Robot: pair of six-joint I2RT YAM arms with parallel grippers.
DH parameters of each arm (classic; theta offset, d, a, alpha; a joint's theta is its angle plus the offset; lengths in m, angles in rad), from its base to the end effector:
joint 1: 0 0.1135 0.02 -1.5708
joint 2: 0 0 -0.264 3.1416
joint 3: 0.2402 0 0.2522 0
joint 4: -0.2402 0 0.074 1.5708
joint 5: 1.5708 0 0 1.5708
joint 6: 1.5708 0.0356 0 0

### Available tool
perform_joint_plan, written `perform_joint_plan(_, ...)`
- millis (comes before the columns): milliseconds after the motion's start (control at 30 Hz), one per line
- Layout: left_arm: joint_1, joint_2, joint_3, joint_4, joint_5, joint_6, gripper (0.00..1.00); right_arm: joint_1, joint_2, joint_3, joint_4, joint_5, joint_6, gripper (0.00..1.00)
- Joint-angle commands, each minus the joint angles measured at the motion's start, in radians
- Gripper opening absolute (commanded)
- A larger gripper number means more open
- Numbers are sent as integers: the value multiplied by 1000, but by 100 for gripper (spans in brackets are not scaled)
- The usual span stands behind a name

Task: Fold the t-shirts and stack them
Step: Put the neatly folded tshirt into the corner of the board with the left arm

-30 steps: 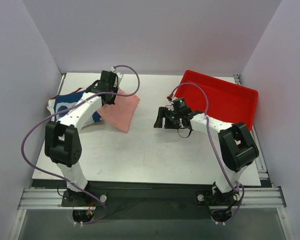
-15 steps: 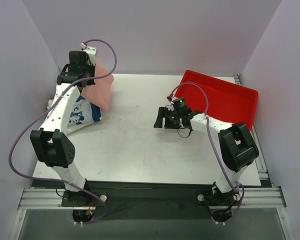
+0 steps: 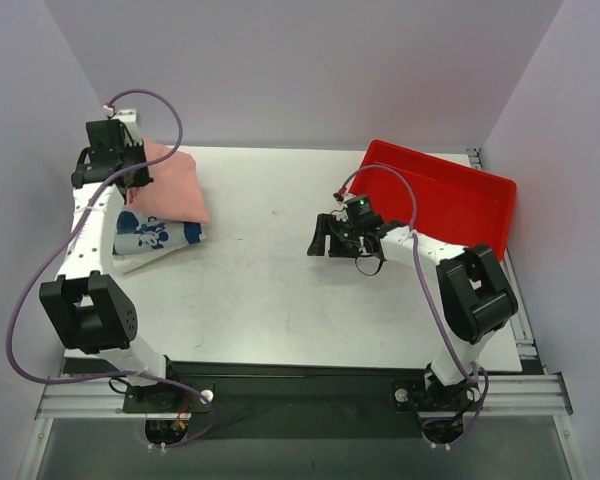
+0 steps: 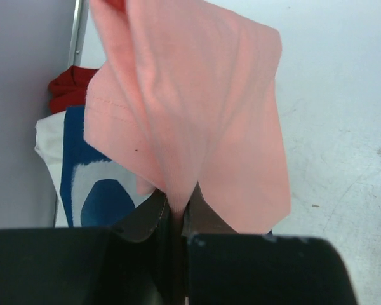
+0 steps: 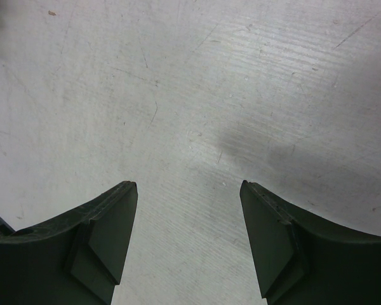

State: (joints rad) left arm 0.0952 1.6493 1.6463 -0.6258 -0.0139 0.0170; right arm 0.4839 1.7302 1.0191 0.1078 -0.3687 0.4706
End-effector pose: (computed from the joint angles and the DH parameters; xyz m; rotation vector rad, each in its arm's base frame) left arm 0.3727 0.0361 0.3715 -0.0938 2.1986 0.0781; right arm 0.3259 0.1858 0.1989 -0.2379 2.2729 0.9256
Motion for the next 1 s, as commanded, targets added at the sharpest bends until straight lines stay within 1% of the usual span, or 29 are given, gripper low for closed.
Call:
perform_joint_plan(0, 60, -88, -55, 100, 66, -66, 0, -5, -6, 21, -11, -16, -7, 67)
perform_joint_plan(133, 110, -92, -112, 121, 95, -86, 0, -4, -18, 18, -17, -18, -7, 67)
perform_joint_plan(233, 138, -71, -111, 95, 83, -110, 1, -5, -37, 7, -20, -16, -7, 67)
perform_joint_plan(300, 164, -59, -112, 77, 49, -144, 22, -5, -57, -1, -23, -12, -12, 67)
perform_joint_plan(333, 175, -57, -114, 72, 22, -159, 47, -4, -66, -8, -23, -10, -13, 67)
perform_joint_plan(400, 198, -69, -131, 70, -61, -198, 66, -2, -90, -14, -30, -1, -21, 67)
perform_joint_plan(433, 201, -80, -143, 78, -89, -207, 79, -2, -99, -22, -31, 2, -23, 67)
perform_joint_plan(500, 202, -127, -189, 109, -147, -227, 92, -2, -126, -28, -37, 11, -29, 67)
perform_joint_plan(533, 202, -144, -207, 121, -194, -233, 96, -2, -135, -31, -42, 14, -29, 67)
perform_joint_plan(567, 204, -163, -227, 135, -210, -241, 97, -2, -150, -36, -45, 20, -32, 67)
perform_joint_plan(733, 198, -276, -336, 201, -216, -282, 97, -2, -198, -50, -59, 39, -35, 67)
perform_joint_plan(833, 163, -348, -413, 218, -227, -310, 97, -2, -244, -65, -62, 50, -33, 68)
perform_joint_plan(900, 111, -422, -460, 239, -260, -321, 97, -2, -265, -77, -68, 59, -33, 68)
perform_joint_plan(967, 60, -482, -540, 256, -290, -328, 97, -2, -299, -85, -79, 76, -32, 68)
